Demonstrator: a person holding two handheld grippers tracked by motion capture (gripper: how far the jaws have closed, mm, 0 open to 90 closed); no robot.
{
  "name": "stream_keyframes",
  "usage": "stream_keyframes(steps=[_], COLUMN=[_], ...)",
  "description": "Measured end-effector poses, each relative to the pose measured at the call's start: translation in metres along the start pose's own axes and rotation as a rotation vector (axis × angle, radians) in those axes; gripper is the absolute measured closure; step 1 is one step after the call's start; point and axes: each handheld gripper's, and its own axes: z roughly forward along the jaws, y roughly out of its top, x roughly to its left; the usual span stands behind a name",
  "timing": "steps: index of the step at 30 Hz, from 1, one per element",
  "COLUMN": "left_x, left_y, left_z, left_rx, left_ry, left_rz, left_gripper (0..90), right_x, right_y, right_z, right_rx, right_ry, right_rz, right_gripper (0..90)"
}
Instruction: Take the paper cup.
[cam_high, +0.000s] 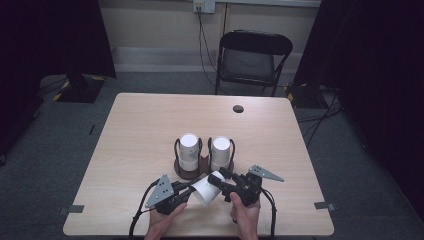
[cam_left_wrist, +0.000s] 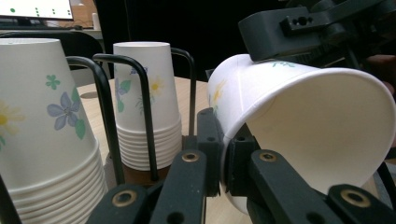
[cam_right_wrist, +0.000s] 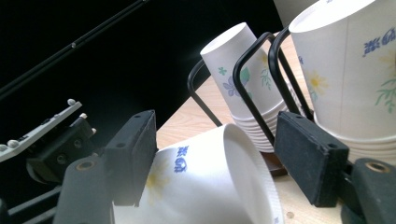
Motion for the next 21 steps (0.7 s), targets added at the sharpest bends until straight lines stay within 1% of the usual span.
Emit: stream_keyframes(steps=[3, 6, 11, 16, 18, 20, 21], left_x=[0.001, 0.001, 0.004, 0.008, 0.011, 0.014, 0.014], left_y=[0.001, 0.0, 0.0, 0.003, 0.005, 0.006, 0.006], left_z=[0.0, 0.0, -0.002, -0.005, -0.007, -0.009, -0.009], left_rx=[0.012, 0.028, 0.038, 0.065, 0.077, 0.084, 0.093], left_ry=[-0.011, -0.017, -0.02, -0.01, -0.004, -0.006, -0.002], left_rz=[-0.002, 0.0, -0.006, 0.005, 0.009, 0.004, 0.01], left_gripper=[87.5, 87.6, 87.6, 87.6, 87.6, 87.6, 87.6], right_x=[0.001, 0.002, 0.006, 0.009, 0.011, 0.012, 0.012], right_y=[0.0, 0.001, 0.003, 0.005, 0.005, 0.006, 0.006], right_z=[-0.001, -0.002, -0.003, -0.004, -0.005, -0.006, -0.007], right_rx=[0.0, 0.0, 0.012, 0.011, 0.009, 0.012, 0.012], right_ry=[-0.005, -0.014, -0.03, -0.049, -0.058, -0.064, -0.068], right_rz=[-0.015, -0.044, -0.115, -0.181, -0.198, -0.22, -0.225], right_gripper=[29.7, 29.7, 29.8, 29.8, 29.8, 30.2, 30.4])
